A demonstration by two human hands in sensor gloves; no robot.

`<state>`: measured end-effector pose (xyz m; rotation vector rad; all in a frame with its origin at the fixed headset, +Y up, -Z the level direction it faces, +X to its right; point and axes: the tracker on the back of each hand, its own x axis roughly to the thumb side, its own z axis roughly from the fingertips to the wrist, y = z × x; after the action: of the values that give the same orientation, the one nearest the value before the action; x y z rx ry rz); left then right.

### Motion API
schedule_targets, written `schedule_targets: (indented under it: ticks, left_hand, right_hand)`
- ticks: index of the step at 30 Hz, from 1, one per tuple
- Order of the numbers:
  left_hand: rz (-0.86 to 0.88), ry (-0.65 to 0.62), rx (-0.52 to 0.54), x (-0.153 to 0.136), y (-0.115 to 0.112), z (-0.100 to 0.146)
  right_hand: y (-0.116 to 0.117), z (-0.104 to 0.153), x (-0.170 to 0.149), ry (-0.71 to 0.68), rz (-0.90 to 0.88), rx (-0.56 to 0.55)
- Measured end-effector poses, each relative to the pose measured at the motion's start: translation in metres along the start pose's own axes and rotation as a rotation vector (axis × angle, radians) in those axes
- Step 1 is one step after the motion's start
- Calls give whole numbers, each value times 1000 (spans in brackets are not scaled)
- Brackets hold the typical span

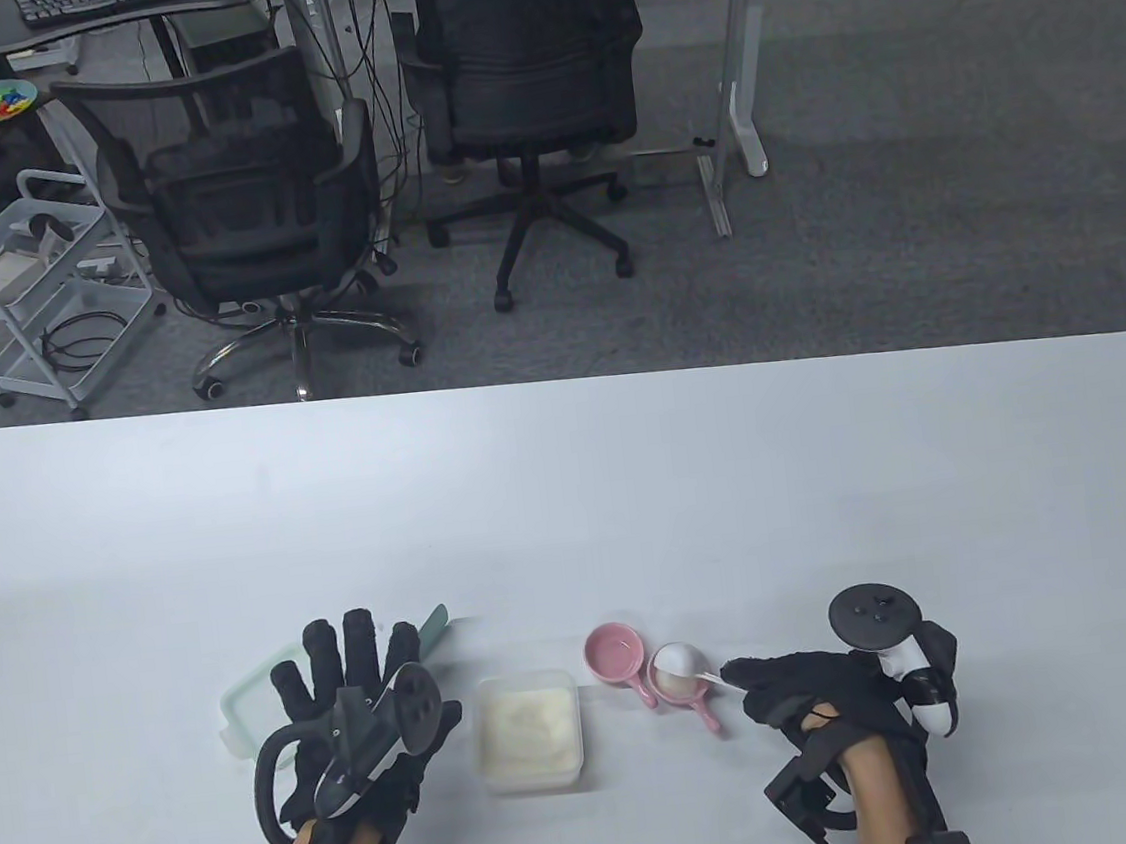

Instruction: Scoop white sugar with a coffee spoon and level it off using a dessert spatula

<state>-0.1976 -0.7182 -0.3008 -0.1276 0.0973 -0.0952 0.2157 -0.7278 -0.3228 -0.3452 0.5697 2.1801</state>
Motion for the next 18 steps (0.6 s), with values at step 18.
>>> schedule_targets:
  ticks: [18]
  left_hand:
    - [20, -4, -9, -1, -1, -2]
  right_hand:
    - [-7, 9, 7, -142, -224, -120]
